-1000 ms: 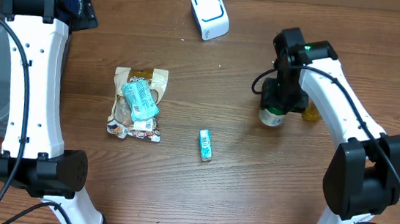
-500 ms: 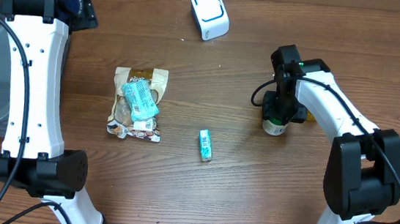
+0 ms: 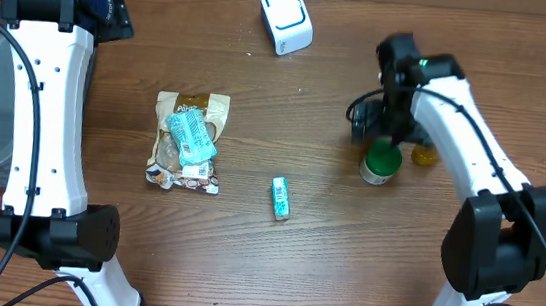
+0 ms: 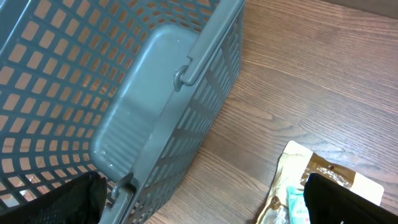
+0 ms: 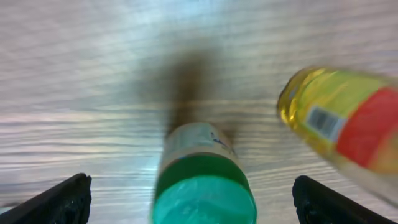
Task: Scan the item barcode
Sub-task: 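Open the right gripper and move it left over the Kleenex pack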
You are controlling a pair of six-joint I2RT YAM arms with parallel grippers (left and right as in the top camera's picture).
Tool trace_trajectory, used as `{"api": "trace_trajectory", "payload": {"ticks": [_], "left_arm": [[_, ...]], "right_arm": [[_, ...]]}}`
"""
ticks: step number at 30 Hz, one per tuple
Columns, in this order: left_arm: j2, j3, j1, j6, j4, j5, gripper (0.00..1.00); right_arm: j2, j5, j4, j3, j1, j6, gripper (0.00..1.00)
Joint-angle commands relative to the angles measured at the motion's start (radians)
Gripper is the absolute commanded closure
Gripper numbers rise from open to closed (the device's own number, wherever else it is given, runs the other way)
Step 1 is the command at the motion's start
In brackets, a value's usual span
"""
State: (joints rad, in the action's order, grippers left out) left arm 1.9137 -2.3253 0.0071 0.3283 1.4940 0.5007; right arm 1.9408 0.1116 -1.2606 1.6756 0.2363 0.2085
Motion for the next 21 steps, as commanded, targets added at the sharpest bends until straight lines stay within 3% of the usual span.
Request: {"api": "trace_trajectory", "payload": {"ticks": [1,12,17,21], "left_arm": [[-0.006,-0.019,-0.001,-0.018,-0.002,-0.004,0.01],[-0.006,-0.019,-0.001,-0.018,-0.002,-0.004,0.01],[-0.006,-0.019,-0.001,-0.018,-0.002,-0.004,0.00],[-0.006,-0.019,-0.001,-0.018,-0.002,-0.004,0.00]], "right_arm": [[-0.005,-0.099,-0.039,0.134,0.008,-0.005,0.00],[-0.005,-0.436,-0.063,0.178,0.051,-0.004,0.00],[-0.005,-0.449,-0.111,0.167,0.069,-0.005,0.12],[-0.005,-0.449,-0.114,0.137,0.098,-0.005,0.15]]}}
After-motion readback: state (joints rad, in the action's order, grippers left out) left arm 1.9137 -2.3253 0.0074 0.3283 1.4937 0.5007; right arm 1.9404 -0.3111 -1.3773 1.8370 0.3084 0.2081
